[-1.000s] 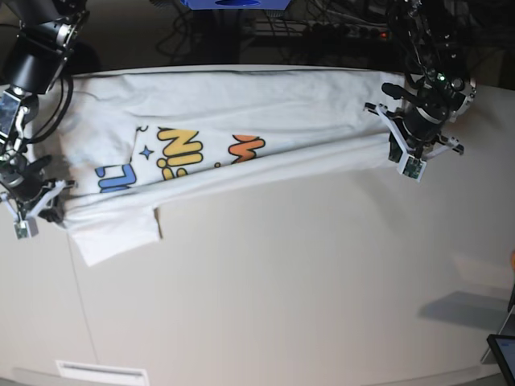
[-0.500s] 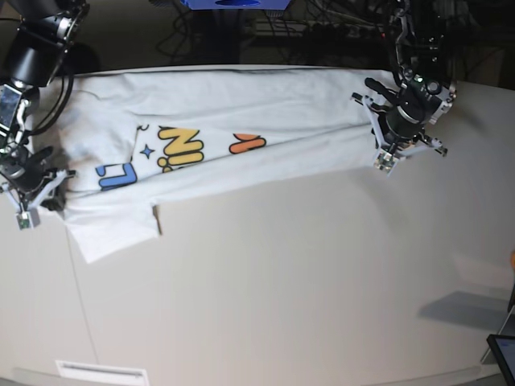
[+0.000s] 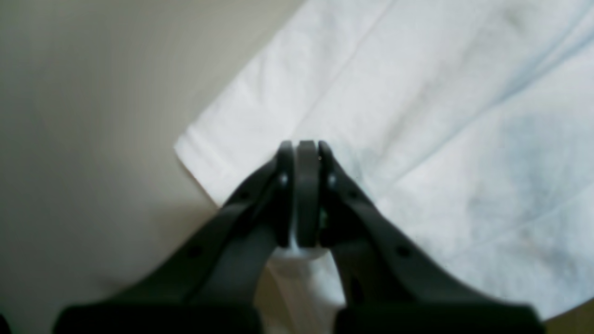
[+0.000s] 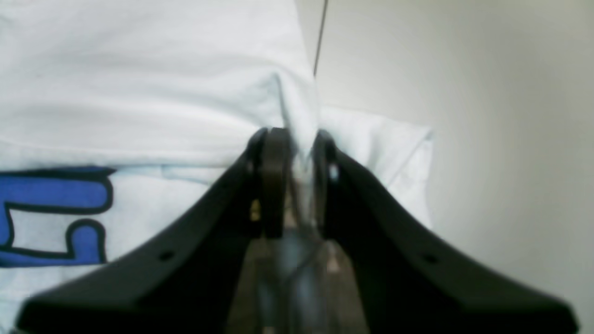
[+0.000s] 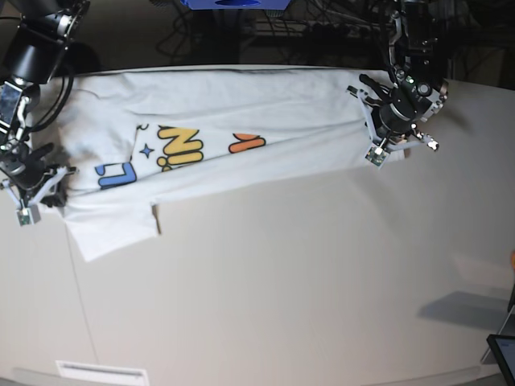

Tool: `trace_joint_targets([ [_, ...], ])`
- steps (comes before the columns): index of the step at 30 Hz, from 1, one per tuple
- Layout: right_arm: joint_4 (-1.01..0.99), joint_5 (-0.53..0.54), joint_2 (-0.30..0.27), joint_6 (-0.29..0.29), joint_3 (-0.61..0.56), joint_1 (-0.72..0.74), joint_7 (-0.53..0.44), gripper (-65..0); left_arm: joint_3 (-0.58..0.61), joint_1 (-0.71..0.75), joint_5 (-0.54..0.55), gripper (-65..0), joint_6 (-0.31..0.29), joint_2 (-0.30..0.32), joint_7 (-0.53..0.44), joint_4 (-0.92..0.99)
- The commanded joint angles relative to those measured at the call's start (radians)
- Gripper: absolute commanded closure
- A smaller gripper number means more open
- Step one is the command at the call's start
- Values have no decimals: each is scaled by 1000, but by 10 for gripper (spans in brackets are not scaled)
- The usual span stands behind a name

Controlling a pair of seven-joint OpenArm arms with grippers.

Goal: Fold the T-shirt properly
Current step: 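Hold the left gripper's edge while the right gripper tugs the hem corner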

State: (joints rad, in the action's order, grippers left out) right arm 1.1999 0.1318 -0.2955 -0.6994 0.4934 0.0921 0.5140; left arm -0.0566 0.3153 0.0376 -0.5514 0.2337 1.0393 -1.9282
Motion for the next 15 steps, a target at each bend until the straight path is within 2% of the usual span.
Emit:
trace_joint_targets([
  [1, 19, 10, -21, 1, 8, 13, -15, -178, -5, -8, 0, 0, 1, 8, -11, -7],
  [4, 47, 10, -21, 1, 8, -4, -15, -292, -5, -8, 0, 0, 1, 8, -11, -3],
  [6, 88, 10, -21, 1, 9, -15, -15, -341, -7, -9, 0, 0, 1, 10, -11, 2],
  [8, 137, 10, -21, 1, 44, -16, -15, -347, -7, -12, 0, 0, 1, 10, -11, 8],
  [12, 226, 10, -23, 79, 81, -19, -15, -348, -2, -12, -2, 0, 1, 22, -12, 28],
  [15, 268, 10, -55, 85, 72, -19, -1, -348, -2, -12, -2, 0, 1, 22, -12, 36],
])
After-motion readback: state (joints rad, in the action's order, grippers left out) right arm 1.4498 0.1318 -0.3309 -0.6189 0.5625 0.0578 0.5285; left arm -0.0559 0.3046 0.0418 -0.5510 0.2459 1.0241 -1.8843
